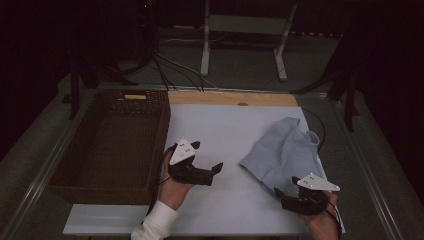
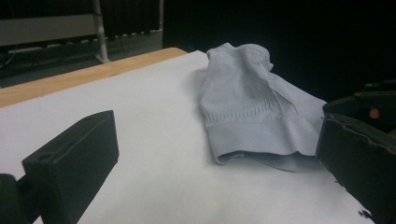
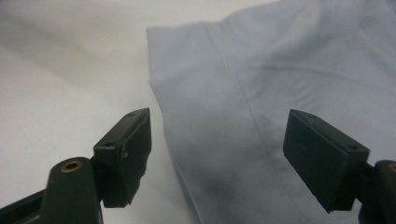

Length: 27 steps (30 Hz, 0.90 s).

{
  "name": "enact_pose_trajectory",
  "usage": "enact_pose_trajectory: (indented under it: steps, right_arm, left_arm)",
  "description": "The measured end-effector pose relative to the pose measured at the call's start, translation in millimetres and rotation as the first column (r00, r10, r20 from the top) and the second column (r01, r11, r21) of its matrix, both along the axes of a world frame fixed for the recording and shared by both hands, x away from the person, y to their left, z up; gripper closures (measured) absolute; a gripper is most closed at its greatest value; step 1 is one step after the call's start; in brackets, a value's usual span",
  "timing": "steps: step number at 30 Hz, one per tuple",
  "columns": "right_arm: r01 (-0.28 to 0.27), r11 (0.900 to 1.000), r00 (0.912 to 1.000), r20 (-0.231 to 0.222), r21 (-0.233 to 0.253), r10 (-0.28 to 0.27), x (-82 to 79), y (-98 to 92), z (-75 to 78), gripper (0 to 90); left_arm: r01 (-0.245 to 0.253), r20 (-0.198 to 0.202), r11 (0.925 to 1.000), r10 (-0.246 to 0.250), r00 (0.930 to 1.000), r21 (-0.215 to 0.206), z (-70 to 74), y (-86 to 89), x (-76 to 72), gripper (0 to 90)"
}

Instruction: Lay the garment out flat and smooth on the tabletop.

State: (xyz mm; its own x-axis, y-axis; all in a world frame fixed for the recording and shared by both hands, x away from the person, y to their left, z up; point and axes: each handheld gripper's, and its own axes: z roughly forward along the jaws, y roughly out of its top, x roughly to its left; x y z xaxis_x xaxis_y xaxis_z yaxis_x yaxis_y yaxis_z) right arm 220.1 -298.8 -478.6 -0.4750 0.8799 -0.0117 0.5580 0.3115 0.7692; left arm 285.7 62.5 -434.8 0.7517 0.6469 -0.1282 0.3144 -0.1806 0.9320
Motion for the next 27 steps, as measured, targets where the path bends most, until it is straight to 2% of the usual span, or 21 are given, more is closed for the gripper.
enact_pose_trajectory:
  steps: [4, 7, 11, 15, 17, 22, 27]
  right_arm:
    - [0.003, 1.000, 0.9997, -0.024, -0.010, -0.003, -4.1, -4.8, -4.3, 23.2]
    - [0.014, 0.999, 0.9985, -0.053, -0.039, -0.016, -11.0, -14.5, -12.2, 23.0]
    - [0.027, 0.998, 0.9969, -0.072, -0.049, -0.031, -16.5, -23.5, -16.6, 23.3]
    - [0.028, 0.998, 0.9955, -0.089, -0.060, -0.033, -18.4, -27.5, -19.0, 27.0]
    - [0.025, 0.996, 0.9948, -0.097, -0.080, -0.032, -18.8, -28.0, -20.6, 29.8]
    - [0.031, 0.996, 0.9941, -0.100, -0.087, -0.040, -17.3, -28.4, -21.5, 28.7]
    - [0.043, 0.996, 0.9943, -0.094, -0.078, -0.050, -17.1, -29.8, -20.6, 26.2]
  left_arm:
    - [0.017, 0.009, 0.9999, -0.017, 0.9998, 0.000, -8.8, -10.8, 6.2, 1.3]
    - [0.029, 0.010, 0.9996, -0.029, 0.9995, 0.005, -14.5, -17.5, 10.1, 3.3]
    - [0.033, -0.005, 0.9994, -0.033, 0.9995, 0.013, -21.9, -25.3, 14.9, 3.0]
    - [0.030, -0.022, 0.9987, -0.029, 0.9993, 0.041, -27.6, -31.1, 18.5, 3.0]
    - [0.037, -0.046, 0.9972, -0.034, 0.9984, 0.064, -31.9, -36.7, 20.1, 3.4]
    - [0.062, -0.090, 0.9940, -0.054, 0.9945, 0.090, -42.2, -47.0, 24.4, 9.0]
    - [0.041, -0.096, 0.9893, -0.027, 0.9950, 0.140, -52.3, -59.5, 29.3, 16.4]
